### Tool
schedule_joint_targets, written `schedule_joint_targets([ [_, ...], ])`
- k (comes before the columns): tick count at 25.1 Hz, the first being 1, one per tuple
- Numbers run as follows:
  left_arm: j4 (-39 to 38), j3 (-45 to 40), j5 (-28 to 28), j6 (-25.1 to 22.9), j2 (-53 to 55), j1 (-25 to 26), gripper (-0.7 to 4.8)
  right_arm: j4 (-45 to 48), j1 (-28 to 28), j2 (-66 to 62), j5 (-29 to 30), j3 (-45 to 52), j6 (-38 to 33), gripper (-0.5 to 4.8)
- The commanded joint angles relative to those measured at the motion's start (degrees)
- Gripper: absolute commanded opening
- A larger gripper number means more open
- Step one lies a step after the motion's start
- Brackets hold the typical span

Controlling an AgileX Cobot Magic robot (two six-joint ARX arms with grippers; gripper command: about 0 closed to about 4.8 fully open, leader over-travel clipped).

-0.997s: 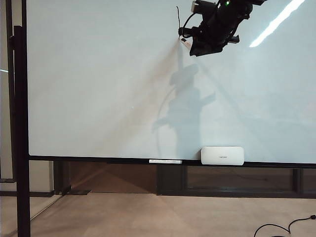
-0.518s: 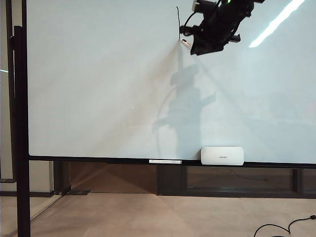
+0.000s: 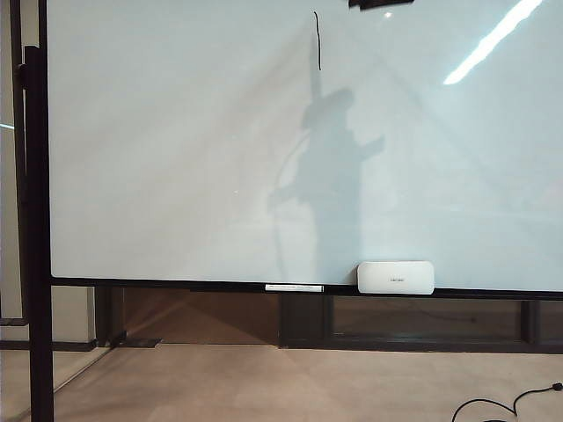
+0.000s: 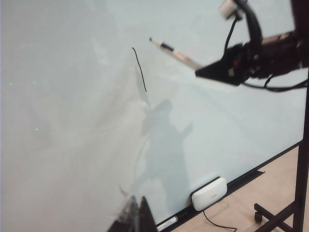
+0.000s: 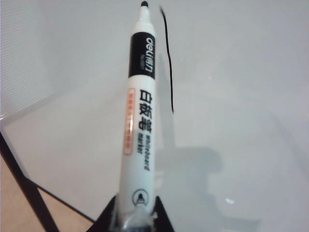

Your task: Reach to the right to find the marker pen, pick it up, and write the number 16 on the whiteboard.

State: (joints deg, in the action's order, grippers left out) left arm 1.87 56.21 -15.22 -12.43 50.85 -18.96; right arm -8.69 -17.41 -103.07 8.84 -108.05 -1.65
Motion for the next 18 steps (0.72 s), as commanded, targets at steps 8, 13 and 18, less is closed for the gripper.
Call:
schedule_joint_targets([
  [8, 0.1, 0.1, -0.5, 2.4, -0.2, 0.1, -0.05, -6.4, 0.0, 2.5, 6.8, -0.2, 2.2, -0.02],
  [13, -1.2, 0.1, -0.5, 2.4, -1.1, 0.1, -0.05, -7.7, -0.7, 4.2, 5.6, -0.2, 3.6, -0.02],
  [18, -1.4, 0.1, -0.5, 3.0, -1.6, 0.1, -0.05, -4.9, -0.7, 7.1, 3.7, -0.2, 5.8, -0.02],
])
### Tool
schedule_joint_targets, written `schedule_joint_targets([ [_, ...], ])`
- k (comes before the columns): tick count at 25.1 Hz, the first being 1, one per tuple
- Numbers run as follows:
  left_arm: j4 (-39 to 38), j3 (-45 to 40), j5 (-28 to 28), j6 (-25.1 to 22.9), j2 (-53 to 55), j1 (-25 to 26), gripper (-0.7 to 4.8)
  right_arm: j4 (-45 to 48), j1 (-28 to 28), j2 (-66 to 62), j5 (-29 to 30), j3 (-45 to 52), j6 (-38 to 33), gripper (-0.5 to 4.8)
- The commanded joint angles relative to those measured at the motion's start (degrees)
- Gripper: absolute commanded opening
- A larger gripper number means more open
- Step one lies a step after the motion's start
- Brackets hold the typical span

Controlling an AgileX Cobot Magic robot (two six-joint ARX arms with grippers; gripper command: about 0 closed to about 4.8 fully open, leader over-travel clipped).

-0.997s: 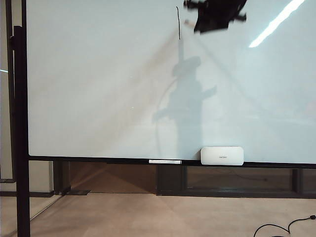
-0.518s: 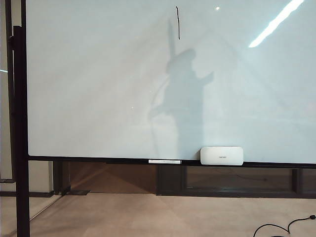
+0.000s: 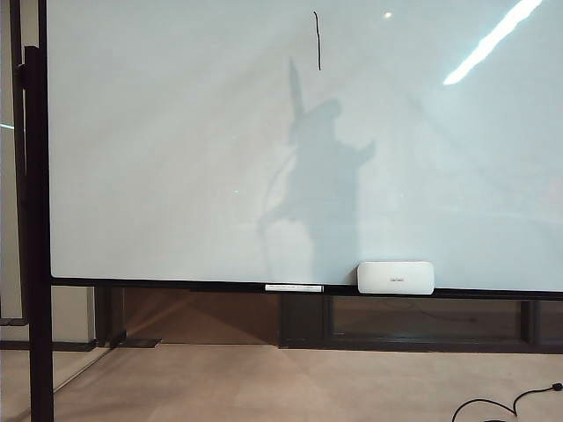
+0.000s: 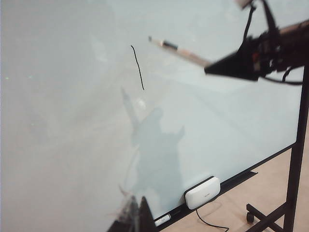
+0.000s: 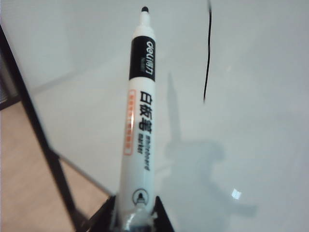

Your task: Reach to the right to find the marker pen, pick it up, and write the number 16 on the whiteboard.

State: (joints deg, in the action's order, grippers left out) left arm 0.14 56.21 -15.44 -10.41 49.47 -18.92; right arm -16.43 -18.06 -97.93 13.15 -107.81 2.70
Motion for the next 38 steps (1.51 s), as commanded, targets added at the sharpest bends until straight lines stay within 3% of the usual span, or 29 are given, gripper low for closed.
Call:
schedule_joint_targets([
  [1, 0.3, 0.1, -0.3, 1.1, -0.2, 0.0, -0.05, 3.0, -0.1, 2.5, -0.6, -0.4, 1.5, -0.02],
  [15, 0.3, 0.1, -1.3, 1.2, -0.2, 0.0, -0.05, 8.2, 0.2, -0.5, -8.1, -0.4, 3.5, -0.02],
  [22, 0.2, 0.1, -1.3, 1.2, -0.2, 0.0, -0.05, 10.3, 0.2, -3.7, -16.0, -0.4, 3.5, -0.02],
  [38, -0.4, 0.1, -1.3, 1.1, -0.2, 0.0, -0.05, 8.9, 0.2, -3.6, -19.0, -0.4, 3.3, -0.02],
])
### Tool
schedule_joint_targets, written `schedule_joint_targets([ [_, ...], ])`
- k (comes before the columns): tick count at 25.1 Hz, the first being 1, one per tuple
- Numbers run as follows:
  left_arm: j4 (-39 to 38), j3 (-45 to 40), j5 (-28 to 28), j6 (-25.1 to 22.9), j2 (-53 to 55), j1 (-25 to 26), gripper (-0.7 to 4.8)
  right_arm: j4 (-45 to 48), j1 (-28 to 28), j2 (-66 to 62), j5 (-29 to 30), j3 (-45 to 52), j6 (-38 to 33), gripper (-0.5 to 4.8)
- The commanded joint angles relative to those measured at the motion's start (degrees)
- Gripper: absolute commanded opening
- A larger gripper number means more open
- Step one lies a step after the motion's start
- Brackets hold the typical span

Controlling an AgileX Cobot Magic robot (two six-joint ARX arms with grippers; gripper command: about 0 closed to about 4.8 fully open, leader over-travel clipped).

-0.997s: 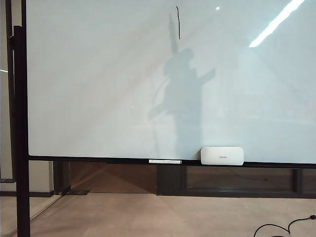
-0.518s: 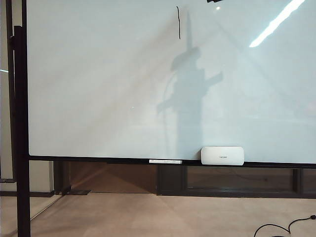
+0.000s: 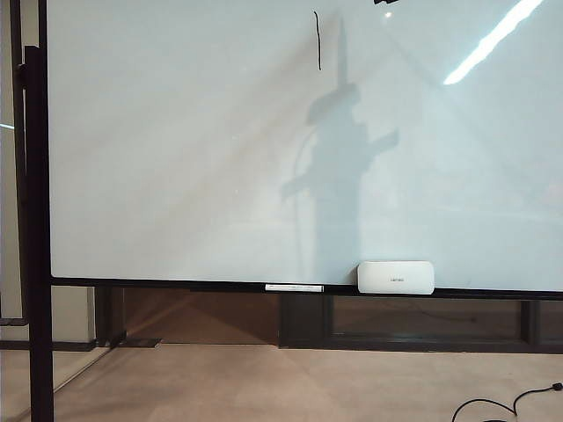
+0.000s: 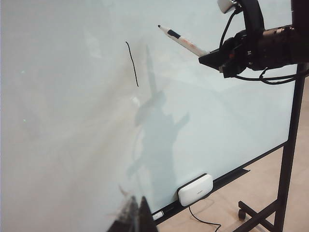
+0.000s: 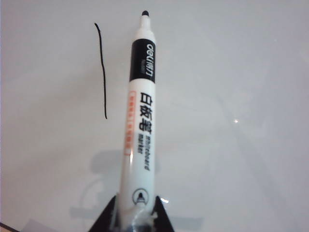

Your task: Reach to the right to find the marker pen, pick it up, and write the number 16 on the whiteboard.

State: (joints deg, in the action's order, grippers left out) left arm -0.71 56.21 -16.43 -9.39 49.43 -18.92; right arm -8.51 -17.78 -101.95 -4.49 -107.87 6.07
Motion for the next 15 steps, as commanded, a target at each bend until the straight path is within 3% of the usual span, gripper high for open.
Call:
schedule_joint_targets([
  [1, 0.4, 0.1, -0.3, 0.0, -0.2, 0.0, -0.05, 1.0, -0.1, 0.4, -1.9, -0.3, 0.0, -0.02],
  [15, 0.3, 0.1, -0.3, -1.2, -0.2, 0.0, -0.05, -0.2, -0.1, 0.5, -3.4, -0.3, 0.0, -0.02],
])
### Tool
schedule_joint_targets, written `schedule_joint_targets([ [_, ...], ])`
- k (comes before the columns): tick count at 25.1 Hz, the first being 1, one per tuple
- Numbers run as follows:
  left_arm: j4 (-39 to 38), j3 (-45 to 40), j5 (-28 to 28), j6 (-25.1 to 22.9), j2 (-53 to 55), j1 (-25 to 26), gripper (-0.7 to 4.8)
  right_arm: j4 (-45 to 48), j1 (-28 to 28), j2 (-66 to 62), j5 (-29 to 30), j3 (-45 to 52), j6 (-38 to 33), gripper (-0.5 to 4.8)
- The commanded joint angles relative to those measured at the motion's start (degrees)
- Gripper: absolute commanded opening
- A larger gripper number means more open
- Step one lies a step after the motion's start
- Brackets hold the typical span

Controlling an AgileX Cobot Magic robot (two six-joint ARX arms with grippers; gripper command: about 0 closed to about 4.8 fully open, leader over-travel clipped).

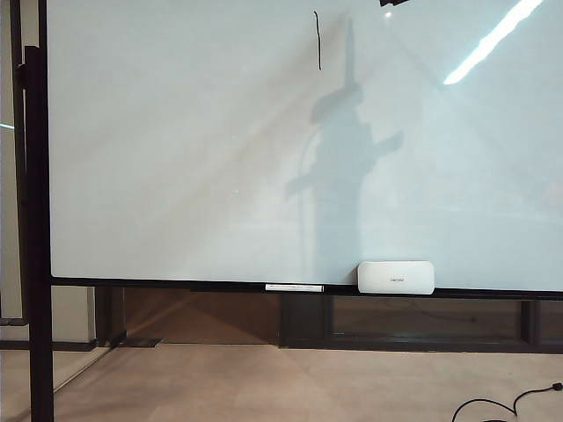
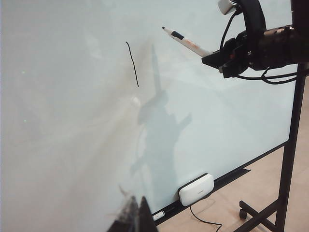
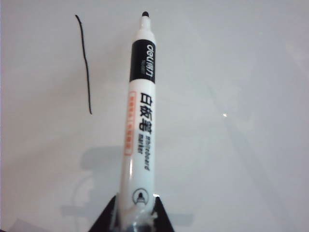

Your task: Reach to the right to find the marker pen, pick it up, and write the number 16 on the whiteboard.

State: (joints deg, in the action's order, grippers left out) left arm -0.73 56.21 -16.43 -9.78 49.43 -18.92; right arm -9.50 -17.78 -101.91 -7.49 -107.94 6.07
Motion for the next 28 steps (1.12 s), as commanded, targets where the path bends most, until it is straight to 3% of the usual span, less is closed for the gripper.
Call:
schedule_joint_targets([
  [1, 0.4, 0.1, -0.3, -0.8, -0.2, 0.0, -0.05, 0.8, -0.1, 0.5, -0.6, -0.3, 0.0, -0.02],
  [28, 0.4, 0.1, -0.3, -1.0, -0.2, 0.0, -0.05, 1.6, -0.1, 0.0, -1.8, -0.3, 0.2, -0.02],
])
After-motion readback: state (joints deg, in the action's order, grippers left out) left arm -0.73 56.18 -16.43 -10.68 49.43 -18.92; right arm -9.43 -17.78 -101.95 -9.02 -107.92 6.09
